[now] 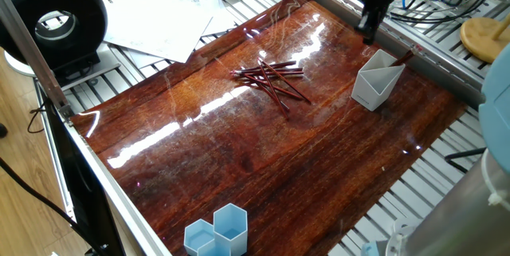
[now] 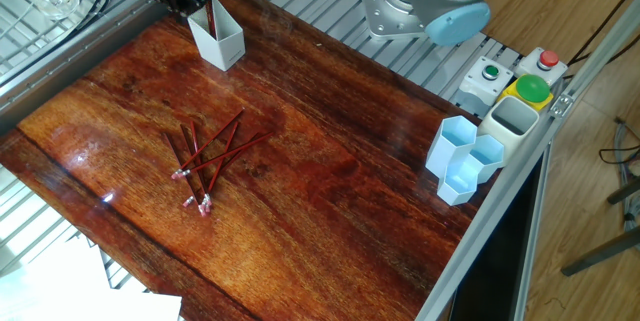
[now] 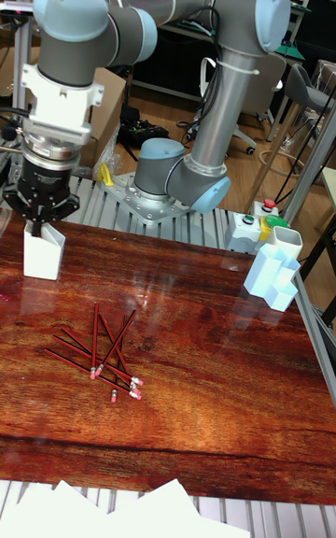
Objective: Put the pen into the pen holder
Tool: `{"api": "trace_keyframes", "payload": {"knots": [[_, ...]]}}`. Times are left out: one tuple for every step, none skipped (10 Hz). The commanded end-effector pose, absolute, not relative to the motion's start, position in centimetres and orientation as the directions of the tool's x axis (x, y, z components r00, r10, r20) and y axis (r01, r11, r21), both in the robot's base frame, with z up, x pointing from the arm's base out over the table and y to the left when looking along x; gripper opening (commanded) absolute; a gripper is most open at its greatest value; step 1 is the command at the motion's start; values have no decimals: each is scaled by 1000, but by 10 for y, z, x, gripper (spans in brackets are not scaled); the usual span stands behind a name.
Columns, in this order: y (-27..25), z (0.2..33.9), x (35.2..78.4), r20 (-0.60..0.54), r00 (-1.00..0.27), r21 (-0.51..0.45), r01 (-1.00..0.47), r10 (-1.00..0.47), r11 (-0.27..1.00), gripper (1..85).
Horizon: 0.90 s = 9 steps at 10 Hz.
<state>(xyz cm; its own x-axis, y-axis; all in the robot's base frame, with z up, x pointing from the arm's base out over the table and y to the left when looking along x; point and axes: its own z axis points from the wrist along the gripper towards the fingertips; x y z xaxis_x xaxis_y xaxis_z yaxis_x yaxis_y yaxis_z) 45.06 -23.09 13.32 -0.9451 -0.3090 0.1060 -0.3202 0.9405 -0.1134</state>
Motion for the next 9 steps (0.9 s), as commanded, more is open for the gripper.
{"api": "trace_keyframes", "payload": {"knots": [[-232, 134, 467, 68, -894, -125, -449, -444, 885, 10], [-227, 133, 465, 67, -893, -107, -450, -445, 887, 20], [-234, 135, 454, 114, -898, -114, -437, -425, 892, 40], [-211, 136, 460, 149, -903, -86, -418, -404, 904, 50], [-169, 130, 476, 147, -919, -24, -372, -365, 928, 137], [-134, 120, 488, 126, -944, 36, -302, -304, 953, 210], [-113, 106, 499, 117, -964, 45, -236, -240, 971, 247], [-95, 92, 508, 90, -980, 56, -173, -178, 983, 263], [-81, 76, 518, 63, -990, 67, -119, -123, 991, 283]]}}
